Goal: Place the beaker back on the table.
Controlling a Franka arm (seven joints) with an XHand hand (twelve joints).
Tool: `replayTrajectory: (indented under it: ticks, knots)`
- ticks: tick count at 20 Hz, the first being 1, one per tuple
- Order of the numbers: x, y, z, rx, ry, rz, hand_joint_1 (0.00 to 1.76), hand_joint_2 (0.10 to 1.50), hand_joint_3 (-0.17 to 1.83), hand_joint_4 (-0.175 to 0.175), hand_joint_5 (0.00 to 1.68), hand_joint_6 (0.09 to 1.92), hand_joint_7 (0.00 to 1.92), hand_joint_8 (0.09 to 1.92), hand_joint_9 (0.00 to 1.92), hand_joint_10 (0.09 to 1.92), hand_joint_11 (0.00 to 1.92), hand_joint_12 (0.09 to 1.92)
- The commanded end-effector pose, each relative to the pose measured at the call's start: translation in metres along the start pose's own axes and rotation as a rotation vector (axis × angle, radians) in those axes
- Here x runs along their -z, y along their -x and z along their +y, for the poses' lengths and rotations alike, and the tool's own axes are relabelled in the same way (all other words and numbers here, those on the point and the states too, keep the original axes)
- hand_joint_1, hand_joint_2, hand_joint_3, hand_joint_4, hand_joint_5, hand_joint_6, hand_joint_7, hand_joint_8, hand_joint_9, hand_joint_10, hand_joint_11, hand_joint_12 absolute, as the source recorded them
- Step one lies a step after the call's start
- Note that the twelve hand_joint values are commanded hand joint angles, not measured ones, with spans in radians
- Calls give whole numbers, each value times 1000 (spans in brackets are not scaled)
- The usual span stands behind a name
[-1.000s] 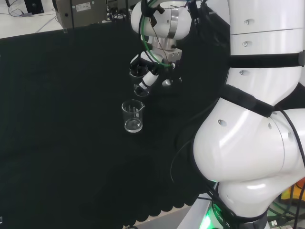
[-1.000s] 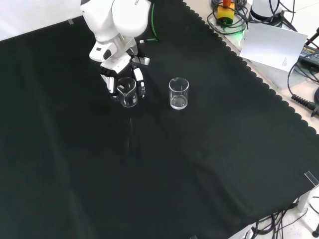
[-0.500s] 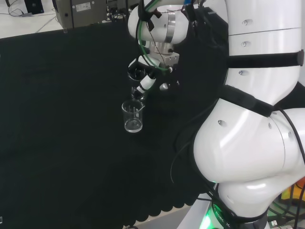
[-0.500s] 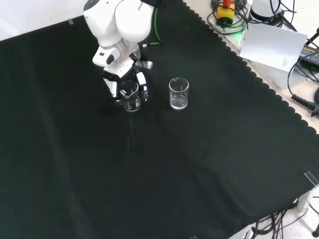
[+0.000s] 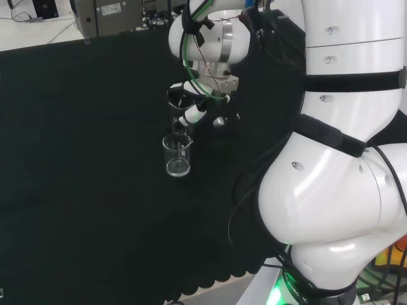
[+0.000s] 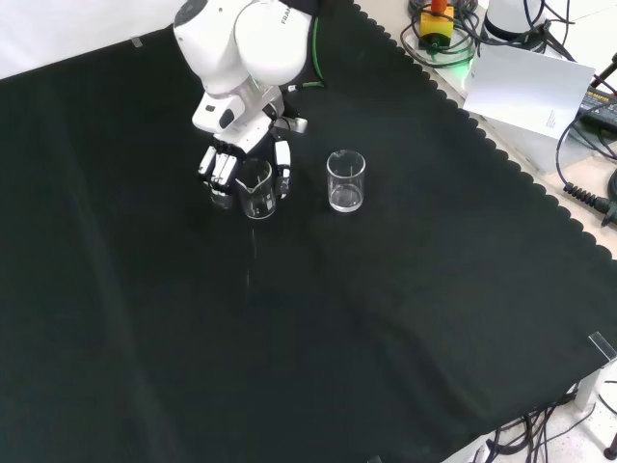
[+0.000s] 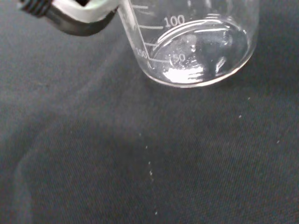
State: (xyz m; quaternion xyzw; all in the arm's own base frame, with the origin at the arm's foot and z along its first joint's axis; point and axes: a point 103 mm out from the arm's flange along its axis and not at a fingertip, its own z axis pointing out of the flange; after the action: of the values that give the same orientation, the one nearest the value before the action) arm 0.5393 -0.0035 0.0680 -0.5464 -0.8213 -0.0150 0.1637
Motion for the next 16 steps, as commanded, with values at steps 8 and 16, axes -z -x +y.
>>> replayTrajectory:
  ticks: [8,16]
  knots:
    - [56,-4,-24,-9,-24,-14,734,656,311,-38,347,284,162,769,657,87,114,1479]
    - [131,-39,-89,-122,61,-58,691,669,289,-43,301,136,6,684,495,87,3,1524]
